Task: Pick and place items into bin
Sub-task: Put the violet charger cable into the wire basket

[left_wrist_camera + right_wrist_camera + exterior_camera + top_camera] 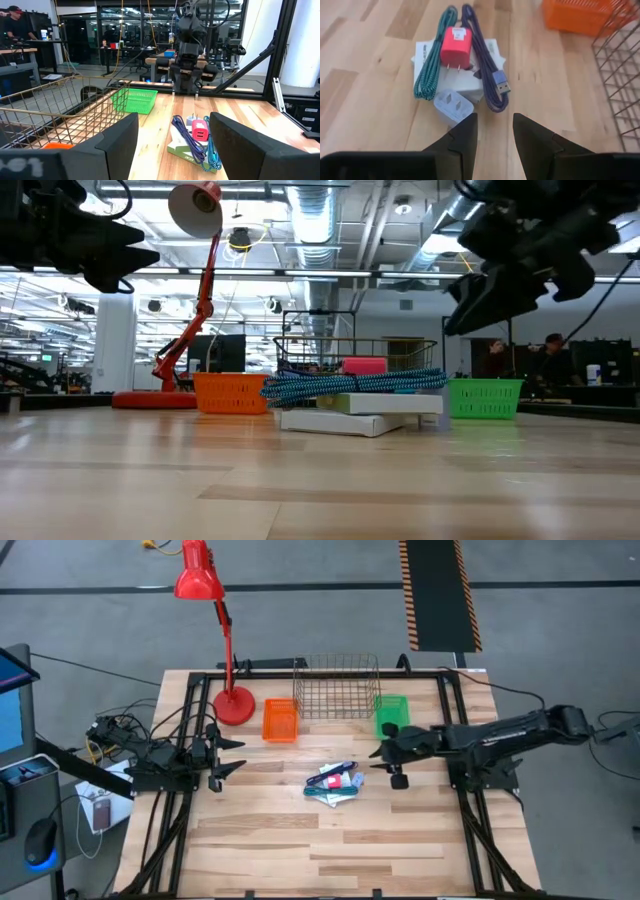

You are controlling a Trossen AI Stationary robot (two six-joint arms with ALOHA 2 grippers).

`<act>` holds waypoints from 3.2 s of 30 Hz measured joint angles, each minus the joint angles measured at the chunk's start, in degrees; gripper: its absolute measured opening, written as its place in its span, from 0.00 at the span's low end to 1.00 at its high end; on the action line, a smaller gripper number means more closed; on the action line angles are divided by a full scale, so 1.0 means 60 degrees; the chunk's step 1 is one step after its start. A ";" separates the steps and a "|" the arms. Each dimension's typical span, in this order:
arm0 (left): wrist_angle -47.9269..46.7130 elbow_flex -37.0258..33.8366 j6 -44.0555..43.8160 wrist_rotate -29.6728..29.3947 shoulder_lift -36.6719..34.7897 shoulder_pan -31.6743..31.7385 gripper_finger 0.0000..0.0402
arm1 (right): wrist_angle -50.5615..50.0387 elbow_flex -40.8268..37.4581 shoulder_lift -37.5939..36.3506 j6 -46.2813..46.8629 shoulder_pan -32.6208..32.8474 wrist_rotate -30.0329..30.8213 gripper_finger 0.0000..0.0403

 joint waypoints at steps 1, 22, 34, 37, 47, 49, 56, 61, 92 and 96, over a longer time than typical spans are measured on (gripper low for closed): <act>0.0001 -0.0004 0.0000 0.0000 0.0001 0.0001 0.58 | -0.0074 0.0133 0.0209 0.0000 0.0000 0.0000 0.29; 0.0001 0.0000 0.0000 0.0000 0.0003 -0.0002 0.58 | -0.1409 0.2471 0.2183 0.0200 0.1017 -0.0339 0.29; -0.0001 -0.0002 0.0000 0.0000 0.0004 -0.0001 0.58 | -0.2307 0.3310 0.2264 0.0838 0.0900 -0.0316 0.29; 0.0001 0.0000 0.0000 0.0000 0.0004 -0.0003 0.58 | -0.2198 0.3322 0.2264 0.1264 0.0900 -0.0153 0.29; -0.0002 0.0000 0.0000 0.0000 0.0004 -0.0001 0.58 | -0.2372 0.3322 0.2264 0.1244 0.0689 0.0291 0.29; 0.0001 -0.0003 0.0000 0.0000 0.0004 -0.0003 0.58 | -0.2562 0.3322 0.2264 0.1039 0.0512 0.0278 0.29; 0.0000 -0.0001 0.0000 0.0000 0.0003 0.0001 0.58 | -0.2746 0.3322 0.2264 0.0530 -0.0490 -0.0409 0.29; 0.0001 -0.0003 0.0000 0.0000 0.0004 0.0000 0.58 | -0.2722 0.3322 0.2264 0.0173 -0.1134 -0.1085 0.29; -0.0001 -0.0001 0.0000 -0.0007 0.0001 0.0000 0.58 | -0.4216 0.6607 0.5116 -0.2163 -0.2282 -0.1912 0.29; -0.0003 -0.0002 0.0000 -0.0011 0.0004 -0.0001 0.58 | -0.5256 0.7496 0.5640 -0.2190 -0.2291 -0.1930 0.29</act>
